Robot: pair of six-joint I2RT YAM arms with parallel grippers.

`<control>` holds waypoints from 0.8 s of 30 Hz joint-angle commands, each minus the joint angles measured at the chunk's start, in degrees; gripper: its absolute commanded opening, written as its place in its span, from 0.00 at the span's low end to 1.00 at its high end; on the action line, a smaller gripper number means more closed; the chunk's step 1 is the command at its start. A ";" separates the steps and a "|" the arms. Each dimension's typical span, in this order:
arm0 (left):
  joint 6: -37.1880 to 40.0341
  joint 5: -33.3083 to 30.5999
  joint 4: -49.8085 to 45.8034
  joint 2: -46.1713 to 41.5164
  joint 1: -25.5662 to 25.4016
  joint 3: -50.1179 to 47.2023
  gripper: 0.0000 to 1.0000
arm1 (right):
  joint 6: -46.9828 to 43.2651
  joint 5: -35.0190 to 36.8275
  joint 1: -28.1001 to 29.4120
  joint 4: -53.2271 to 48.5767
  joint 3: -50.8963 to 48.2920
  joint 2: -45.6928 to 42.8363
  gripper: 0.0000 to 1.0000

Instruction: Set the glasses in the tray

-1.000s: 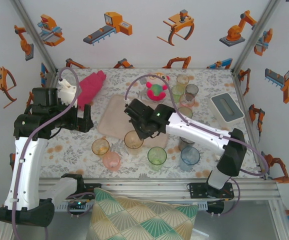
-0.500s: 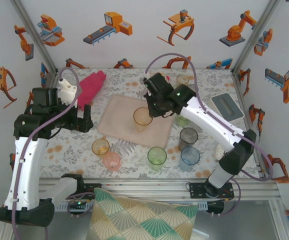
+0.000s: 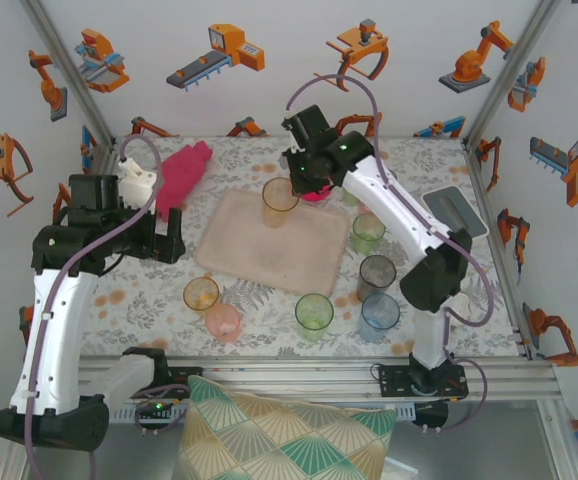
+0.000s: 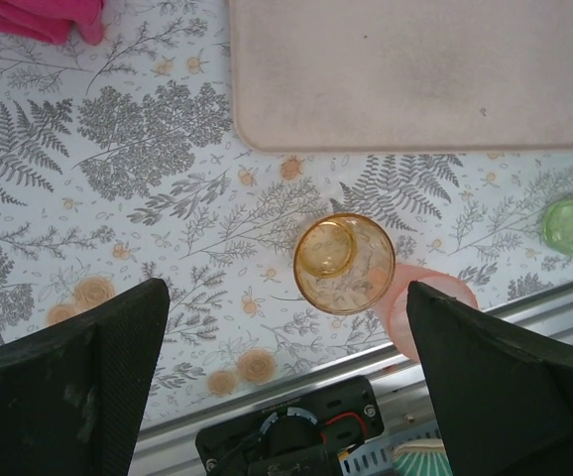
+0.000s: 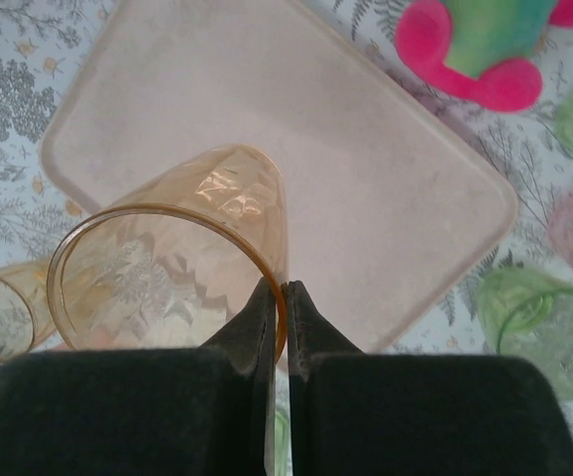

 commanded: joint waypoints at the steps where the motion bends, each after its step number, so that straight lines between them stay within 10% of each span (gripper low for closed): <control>1: -1.58 -2.00 1.16 2.65 0.25 1.75 0.97 | -2.20 -2.56 0.17 0.46 6.62 5.22 0.04; 10: -3.66 -1.11 2.44 9.70 -0.12 5.13 0.97 | -3.81 -4.11 0.34 -2.22 23.23 18.93 0.04; 24: -5.42 -5.74 8.67 16.20 -5.19 6.54 0.97 | -6.32 -2.34 0.42 -3.97 21.66 21.59 0.05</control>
